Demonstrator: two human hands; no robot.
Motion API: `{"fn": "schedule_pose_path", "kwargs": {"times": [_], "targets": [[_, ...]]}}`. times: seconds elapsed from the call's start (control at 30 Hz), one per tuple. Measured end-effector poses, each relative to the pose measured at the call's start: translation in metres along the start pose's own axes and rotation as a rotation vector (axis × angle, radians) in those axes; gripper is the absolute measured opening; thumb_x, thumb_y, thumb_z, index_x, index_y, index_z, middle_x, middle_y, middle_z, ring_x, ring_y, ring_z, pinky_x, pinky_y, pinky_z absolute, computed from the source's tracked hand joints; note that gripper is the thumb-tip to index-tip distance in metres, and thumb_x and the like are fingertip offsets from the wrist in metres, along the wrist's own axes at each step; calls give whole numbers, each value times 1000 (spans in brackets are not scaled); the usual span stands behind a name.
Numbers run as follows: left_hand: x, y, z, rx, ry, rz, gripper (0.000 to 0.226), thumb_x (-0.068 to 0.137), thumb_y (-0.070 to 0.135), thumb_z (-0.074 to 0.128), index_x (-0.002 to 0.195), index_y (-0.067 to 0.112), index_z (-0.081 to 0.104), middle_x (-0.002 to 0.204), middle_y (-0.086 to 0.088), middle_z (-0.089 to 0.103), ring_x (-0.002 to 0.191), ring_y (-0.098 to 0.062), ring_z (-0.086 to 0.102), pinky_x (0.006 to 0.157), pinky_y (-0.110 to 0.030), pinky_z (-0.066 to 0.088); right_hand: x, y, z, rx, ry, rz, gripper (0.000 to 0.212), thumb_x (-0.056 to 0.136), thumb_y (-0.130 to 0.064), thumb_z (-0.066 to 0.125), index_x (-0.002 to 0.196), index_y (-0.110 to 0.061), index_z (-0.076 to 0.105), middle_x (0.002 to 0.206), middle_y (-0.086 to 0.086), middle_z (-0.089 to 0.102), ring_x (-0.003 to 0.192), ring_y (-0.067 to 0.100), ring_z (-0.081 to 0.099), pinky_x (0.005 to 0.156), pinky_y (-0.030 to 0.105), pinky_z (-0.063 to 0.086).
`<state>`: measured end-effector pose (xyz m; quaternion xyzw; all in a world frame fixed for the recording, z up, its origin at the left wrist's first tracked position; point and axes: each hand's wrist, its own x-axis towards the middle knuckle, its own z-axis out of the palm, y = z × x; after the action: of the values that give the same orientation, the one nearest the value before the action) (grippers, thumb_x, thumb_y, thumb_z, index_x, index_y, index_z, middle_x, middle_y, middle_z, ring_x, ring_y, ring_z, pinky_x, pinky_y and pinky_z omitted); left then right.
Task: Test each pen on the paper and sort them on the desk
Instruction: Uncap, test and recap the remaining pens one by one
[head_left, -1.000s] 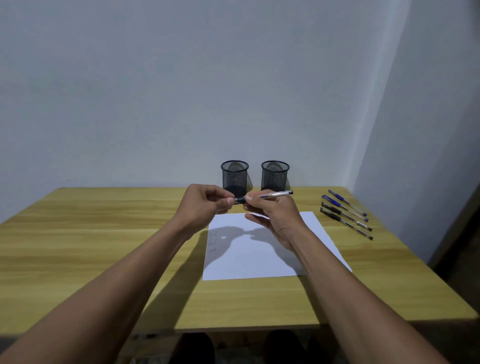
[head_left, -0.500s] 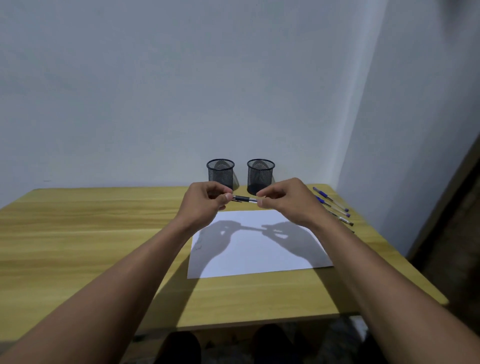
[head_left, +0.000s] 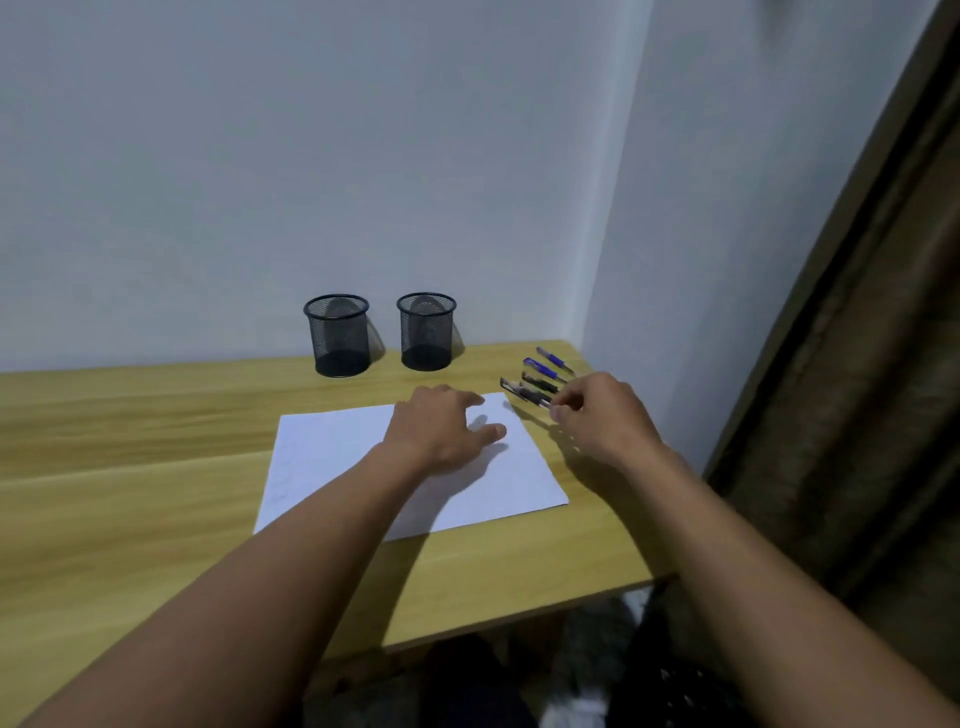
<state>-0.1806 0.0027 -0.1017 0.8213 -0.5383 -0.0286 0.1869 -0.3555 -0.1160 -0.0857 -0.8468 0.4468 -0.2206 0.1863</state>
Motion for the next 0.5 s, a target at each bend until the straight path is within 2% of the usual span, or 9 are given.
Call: {"fn": "schedule_pose_path", "kwargs": {"times": [0.17,0.37,0.5], "targets": [[6,-4,3,145,-136,-69,66,83,72,52,139,38,51,148,-3,46,136,-30,38,106,-49,35,5,17,22,-120,22,10,21,93,-20,60,94,-23,80,101,1,77,96,26,68,73,34,53],[8,-20,2,116,-146,-109,70,76,76,53,135,40,54,147,-1,50,132,-30,44,103,-50,42,13,19,34,-161,17,-9,18,97,-26,62,103,-22,79,106,3,76,99,27,68,71,32,48],[9,-19,3,116,-144,-121,69,74,76,54,133,39,55,143,-1,52,130,-30,46,101,-48,43,12,19,30,-145,17,-29,25,95,-33,63,113,-21,76,109,4,75,103,28,67,73,33,49]]}}
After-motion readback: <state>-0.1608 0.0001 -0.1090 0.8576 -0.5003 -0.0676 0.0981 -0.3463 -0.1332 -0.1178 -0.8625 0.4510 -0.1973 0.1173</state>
